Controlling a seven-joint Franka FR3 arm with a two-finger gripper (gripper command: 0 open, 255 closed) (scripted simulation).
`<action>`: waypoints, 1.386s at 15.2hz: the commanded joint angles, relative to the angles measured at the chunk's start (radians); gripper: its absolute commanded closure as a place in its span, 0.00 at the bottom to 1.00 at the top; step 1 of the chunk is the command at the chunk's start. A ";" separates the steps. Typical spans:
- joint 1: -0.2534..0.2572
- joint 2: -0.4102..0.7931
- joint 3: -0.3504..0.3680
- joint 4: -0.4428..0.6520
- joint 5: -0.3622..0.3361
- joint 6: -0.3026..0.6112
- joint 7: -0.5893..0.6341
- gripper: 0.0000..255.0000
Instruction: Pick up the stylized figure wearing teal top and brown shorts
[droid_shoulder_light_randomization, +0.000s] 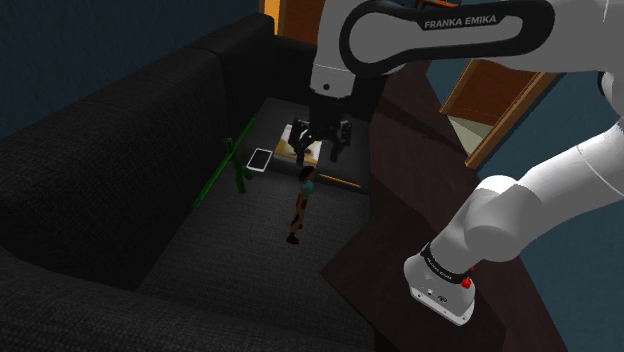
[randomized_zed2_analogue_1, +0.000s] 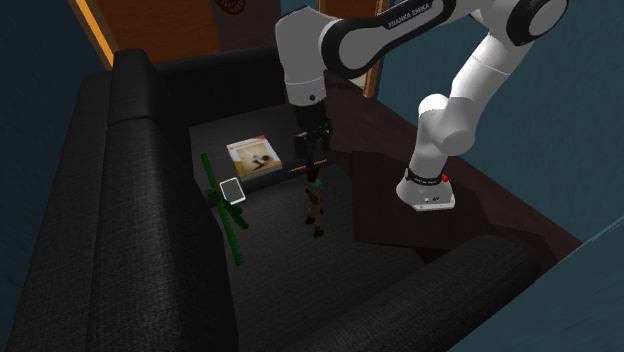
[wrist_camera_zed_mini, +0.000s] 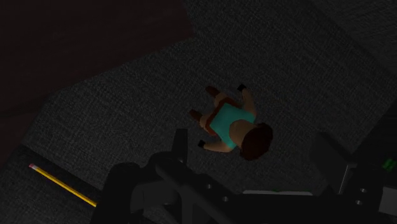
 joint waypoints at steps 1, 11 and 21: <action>0.005 0.039 0.017 0.020 0.008 0.020 0.034 0.00; 0.008 0.069 0.026 -0.054 0.015 0.122 0.013 1.00; 0.008 0.064 0.025 -0.045 0.014 0.108 0.016 1.00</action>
